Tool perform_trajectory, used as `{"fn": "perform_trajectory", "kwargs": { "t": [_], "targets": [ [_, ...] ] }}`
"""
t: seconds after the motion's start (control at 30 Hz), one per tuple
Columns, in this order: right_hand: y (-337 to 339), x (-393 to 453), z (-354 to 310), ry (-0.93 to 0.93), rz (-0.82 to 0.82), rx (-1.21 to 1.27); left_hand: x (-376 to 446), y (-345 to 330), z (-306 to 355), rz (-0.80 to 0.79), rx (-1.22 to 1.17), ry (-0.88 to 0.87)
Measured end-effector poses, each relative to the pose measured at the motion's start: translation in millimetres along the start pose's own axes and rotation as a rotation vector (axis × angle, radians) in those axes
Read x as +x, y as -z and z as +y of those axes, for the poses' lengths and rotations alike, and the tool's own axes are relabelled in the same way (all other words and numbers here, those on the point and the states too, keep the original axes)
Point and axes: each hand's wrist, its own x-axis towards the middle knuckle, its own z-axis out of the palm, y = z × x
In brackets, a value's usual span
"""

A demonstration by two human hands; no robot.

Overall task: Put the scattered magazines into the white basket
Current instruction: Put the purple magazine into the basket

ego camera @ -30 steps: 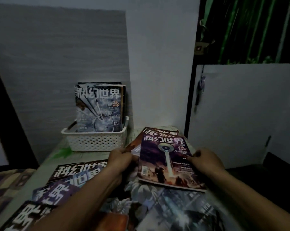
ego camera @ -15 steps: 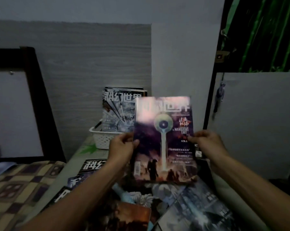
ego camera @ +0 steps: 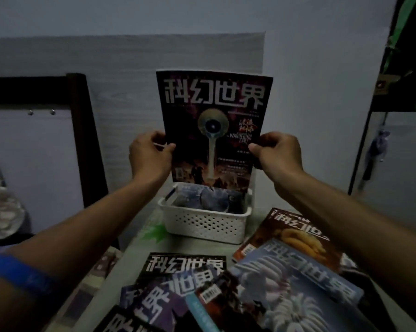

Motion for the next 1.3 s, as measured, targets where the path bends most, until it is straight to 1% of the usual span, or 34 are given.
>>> {"fn": "perform_trajectory", "kwargs": {
  "t": [0.13,0.3,0.4,0.47,0.5,0.57,0.6,0.67,0.73,0.77,0.83,0.9,0.93,0.97,1.03,1.1,1.13,1.17,1.2,1.23,1.3],
  "targets": [
    [-26.5,16.3,41.4,-0.056,-0.021,-0.011,-2.0,-31.7,-40.4,-0.055,0.024,0.119],
    [-45.1,34.6,92.3,-0.130,0.006,-0.090,-7.4,-62.6,-79.5,-0.100,0.119,0.114],
    [-54.4,37.7,119.4,-0.161,0.013,-0.169,-14.2,-78.3,-101.7,-0.180,0.163,0.184],
    [-58.4,32.4,136.0,-0.122,0.032,-0.306,-22.0,-84.3,-115.7,-0.229,0.215,0.196],
    [-59.7,29.6,143.7,-0.096,0.067,-0.345,-25.1,-86.6,-121.7,-0.226,0.244,0.187],
    [-61.3,23.1,151.8,-0.038,0.123,-0.328,-27.2,-89.7,-128.6,-0.167,0.276,0.167],
    [-62.9,20.0,153.2,0.016,0.118,-0.345,-26.9,-89.8,-129.1,-0.144,0.292,0.153],
    [-65.2,13.5,152.4,0.100,0.062,-0.434,-30.5,-89.0,-127.9,-0.175,0.326,0.123],
    [-63.2,6.2,149.0,0.124,0.003,-0.457,-39.8,-84.8,-128.6,-0.274,0.347,0.057],
    [-62.0,2.2,148.6,0.130,-0.035,-0.459,-46.7,-81.5,-130.1,-0.324,0.365,-0.012],
    [-58.3,-8.4,147.9,0.161,-0.138,-0.480,-64.5,-73.1,-128.7,-0.390,0.395,-0.189],
    [-54.3,-24.1,146.5,0.246,-0.269,-0.549,-80.8,-66.7,-125.1,-0.457,0.455,-0.279],
    [-51.5,-31.7,146.9,0.315,-0.346,-0.611,-87.4,-63.2,-124.8,-0.498,0.505,-0.290],
    [-45.2,-39.9,146.3,0.363,-0.419,-0.676,-94.7,-58.1,-124.4,-0.549,0.535,-0.276],
    [-26.4,-54.6,143.6,0.374,-0.552,-0.820,-105.9,-46.9,-122.4,-0.697,0.528,-0.203],
    [-4.3,-67.5,140.5,0.348,-0.702,-0.876,-117.5,-37.4,-108.7,-0.821,0.422,-0.071],
    [7.9,-73.5,136.6,0.300,-0.771,-0.859,-124.1,-32.9,-95.8,-0.830,0.330,0.011],
    [18.9,-77.4,131.4,0.273,-0.819,-0.873,-130.1,-28.4,-81.5,-0.800,0.230,0.079],
    [28.1,-80.1,125.8,0.277,-0.839,-0.939,-136.5,-24.2,-68.1,-0.771,0.177,0.098],
    [36.8,-82.9,121.0,0.298,-0.838,-1.023,-144.8,-21.1,-55.6,-0.774,0.200,0.054],
    [52.3,-87.0,112.5,0.293,-0.799,-1.130,-167.4,-16.6,-33.9,-0.867,0.376,-0.080]
  ]
}}
